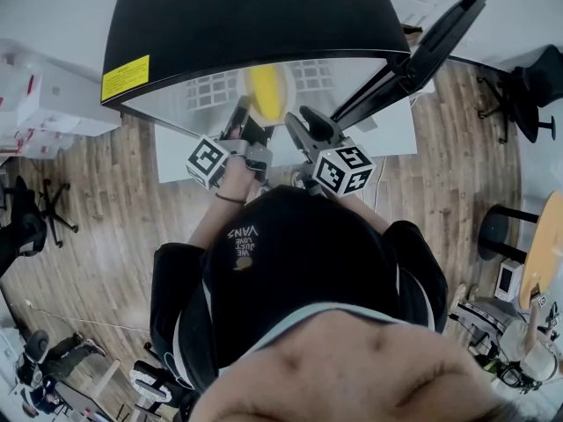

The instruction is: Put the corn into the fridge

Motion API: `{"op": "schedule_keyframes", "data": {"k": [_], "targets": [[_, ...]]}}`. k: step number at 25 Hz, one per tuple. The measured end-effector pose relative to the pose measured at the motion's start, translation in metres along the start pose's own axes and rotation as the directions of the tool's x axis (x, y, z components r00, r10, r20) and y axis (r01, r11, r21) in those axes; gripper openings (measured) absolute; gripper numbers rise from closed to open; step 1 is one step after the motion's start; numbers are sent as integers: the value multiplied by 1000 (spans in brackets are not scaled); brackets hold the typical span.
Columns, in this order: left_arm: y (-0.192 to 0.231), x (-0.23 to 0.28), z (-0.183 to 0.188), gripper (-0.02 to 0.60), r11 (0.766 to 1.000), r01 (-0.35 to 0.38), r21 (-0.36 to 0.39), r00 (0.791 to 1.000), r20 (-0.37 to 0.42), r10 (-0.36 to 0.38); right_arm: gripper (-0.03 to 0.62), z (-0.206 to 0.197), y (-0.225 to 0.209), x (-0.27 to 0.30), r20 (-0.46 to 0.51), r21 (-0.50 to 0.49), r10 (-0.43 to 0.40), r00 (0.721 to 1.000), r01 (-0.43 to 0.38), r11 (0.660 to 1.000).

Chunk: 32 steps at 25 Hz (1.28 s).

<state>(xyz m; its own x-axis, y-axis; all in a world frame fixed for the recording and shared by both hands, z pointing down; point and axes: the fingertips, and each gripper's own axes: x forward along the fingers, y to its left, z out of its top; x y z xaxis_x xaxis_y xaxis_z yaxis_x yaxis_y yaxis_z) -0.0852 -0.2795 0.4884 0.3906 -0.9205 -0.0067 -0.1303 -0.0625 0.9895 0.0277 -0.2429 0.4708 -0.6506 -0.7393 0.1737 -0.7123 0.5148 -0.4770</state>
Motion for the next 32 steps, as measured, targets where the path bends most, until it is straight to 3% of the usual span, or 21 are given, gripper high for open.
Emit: {"op": "schedule_keyframes", "data": {"k": [13, 23, 32], "targets": [[-2, 0, -2, 43, 999, 29, 29, 999, -14, -28, 164, -17, 19, 3, -76, -118, 25, 997, -33, 992], [0, -1, -1, 44, 999, 41, 27, 999, -17, -41, 163, -19, 19, 8, -78, -105, 18, 997, -26, 994], [-12, -6, -2, 44, 991, 101, 85, 994, -42, -98, 163, -17, 15, 10, -75, -94, 14, 997, -22, 995]]}}
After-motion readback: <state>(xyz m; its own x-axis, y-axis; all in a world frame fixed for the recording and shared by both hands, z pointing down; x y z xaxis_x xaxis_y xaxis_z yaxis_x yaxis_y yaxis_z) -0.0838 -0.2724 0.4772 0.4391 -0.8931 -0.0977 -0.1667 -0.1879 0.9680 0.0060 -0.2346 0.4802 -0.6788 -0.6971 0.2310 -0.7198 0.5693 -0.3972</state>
